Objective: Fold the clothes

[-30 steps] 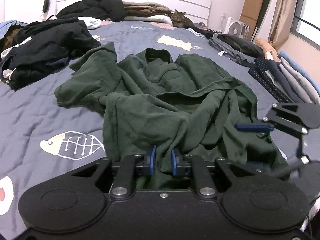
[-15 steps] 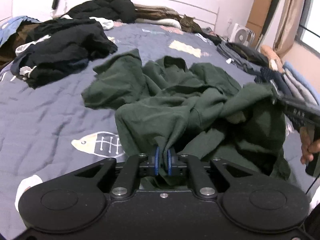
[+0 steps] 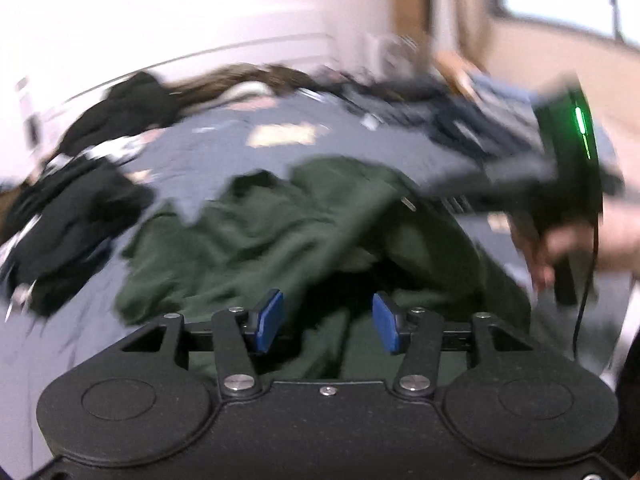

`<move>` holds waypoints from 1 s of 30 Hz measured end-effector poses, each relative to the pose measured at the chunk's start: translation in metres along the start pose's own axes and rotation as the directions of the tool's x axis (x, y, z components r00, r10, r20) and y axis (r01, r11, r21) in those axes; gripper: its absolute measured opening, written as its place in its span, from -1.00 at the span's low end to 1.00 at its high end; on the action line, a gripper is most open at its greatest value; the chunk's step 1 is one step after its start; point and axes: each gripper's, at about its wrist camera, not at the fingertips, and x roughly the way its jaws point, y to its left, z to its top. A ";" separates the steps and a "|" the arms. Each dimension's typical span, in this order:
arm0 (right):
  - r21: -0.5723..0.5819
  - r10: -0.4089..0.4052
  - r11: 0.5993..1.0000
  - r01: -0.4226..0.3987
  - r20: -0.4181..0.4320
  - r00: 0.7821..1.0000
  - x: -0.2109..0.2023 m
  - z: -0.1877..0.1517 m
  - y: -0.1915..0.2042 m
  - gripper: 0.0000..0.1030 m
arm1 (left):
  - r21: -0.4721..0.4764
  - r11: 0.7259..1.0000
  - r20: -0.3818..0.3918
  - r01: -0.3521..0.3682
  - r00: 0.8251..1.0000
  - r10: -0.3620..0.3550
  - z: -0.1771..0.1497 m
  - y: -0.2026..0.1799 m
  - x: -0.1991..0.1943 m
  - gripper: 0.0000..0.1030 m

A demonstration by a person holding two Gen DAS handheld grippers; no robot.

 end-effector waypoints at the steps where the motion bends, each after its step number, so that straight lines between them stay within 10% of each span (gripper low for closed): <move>1: 0.004 0.001 1.000 -0.001 0.001 1.000 -0.001 0.000 0.000 -0.88 | 0.017 1.000 -0.020 0.011 1.000 -0.010 0.000 -0.005 0.016 -0.04; 12: 0.118 0.040 0.992 -0.045 0.049 0.998 -0.006 0.003 -0.014 -0.88 | 0.100 0.992 -0.195 -0.080 0.976 0.099 -0.012 -0.005 0.133 -0.05; 14: 0.129 0.044 0.990 -0.052 0.059 0.997 -0.007 0.003 -0.016 -0.88 | 0.083 0.995 -0.226 -0.058 0.971 0.076 -0.018 0.000 0.140 -0.33; 15: 0.138 0.048 0.989 -0.056 0.064 0.997 -0.007 0.003 -0.016 -0.88 | 0.065 0.997 -0.234 -0.046 0.970 0.060 -0.020 0.002 0.141 -0.85; 30: 0.451 0.007 0.884 -0.122 0.248 0.969 -0.030 0.012 -0.062 -0.88 | -0.068 0.987 0.044 0.147 0.989 -0.144 -0.038 0.032 -0.018 -0.95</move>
